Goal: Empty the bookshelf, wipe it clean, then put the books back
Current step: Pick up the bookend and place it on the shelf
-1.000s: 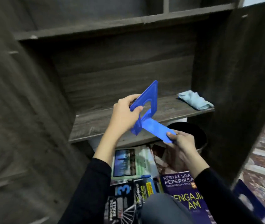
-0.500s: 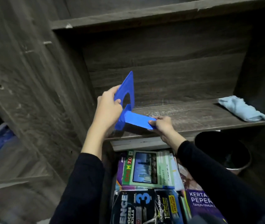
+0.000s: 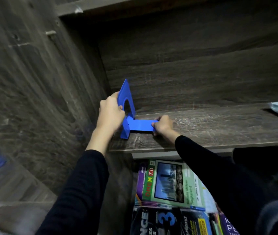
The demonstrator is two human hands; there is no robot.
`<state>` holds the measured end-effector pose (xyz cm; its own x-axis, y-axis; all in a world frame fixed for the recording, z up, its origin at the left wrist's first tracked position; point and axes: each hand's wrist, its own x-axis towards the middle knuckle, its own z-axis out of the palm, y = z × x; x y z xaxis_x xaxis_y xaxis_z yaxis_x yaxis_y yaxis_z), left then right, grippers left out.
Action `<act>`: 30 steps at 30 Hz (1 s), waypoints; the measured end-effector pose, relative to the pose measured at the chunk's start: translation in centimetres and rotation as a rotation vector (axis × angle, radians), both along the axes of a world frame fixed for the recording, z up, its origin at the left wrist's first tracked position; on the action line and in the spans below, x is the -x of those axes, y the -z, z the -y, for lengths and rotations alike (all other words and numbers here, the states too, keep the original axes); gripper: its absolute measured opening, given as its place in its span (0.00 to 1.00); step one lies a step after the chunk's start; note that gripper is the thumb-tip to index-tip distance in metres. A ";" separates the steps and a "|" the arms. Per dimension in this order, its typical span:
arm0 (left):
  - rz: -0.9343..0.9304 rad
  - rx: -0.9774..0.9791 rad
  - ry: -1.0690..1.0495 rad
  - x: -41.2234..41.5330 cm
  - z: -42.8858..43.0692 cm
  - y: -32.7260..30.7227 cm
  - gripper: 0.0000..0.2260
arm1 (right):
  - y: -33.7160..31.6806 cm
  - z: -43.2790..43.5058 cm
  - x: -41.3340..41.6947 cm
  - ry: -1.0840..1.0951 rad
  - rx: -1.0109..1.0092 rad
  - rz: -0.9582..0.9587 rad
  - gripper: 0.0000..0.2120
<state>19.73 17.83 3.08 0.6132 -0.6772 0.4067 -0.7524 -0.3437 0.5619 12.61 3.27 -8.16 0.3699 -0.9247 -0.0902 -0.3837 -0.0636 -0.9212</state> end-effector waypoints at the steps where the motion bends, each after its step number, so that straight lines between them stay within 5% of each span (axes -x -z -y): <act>1: 0.008 -0.011 -0.006 -0.3 0.2 0.2 0.20 | 0.1 0.0 -0.2 -0.008 0.012 -0.031 0.05; 13: 0.014 0.022 -0.141 -1.6 0.5 1.0 0.17 | 1.1 0.0 -2.5 -0.105 0.151 -0.146 0.08; 22: -0.012 0.027 -0.165 -2.4 0.7 0.8 0.19 | 2.1 -0.2 -1.1 -0.363 0.290 -0.154 0.21; 30: 0.000 -0.012 -0.183 -2.6 1.2 0.5 0.18 | 3.4 -0.2 -1.1 -0.419 0.500 -0.288 0.17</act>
<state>22.37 16.66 2.56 0.7269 -0.5587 0.3992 -0.6763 -0.4815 0.5575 13.72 3.46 -11.55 0.7283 -0.6663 0.1601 -0.4583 -0.6473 -0.6090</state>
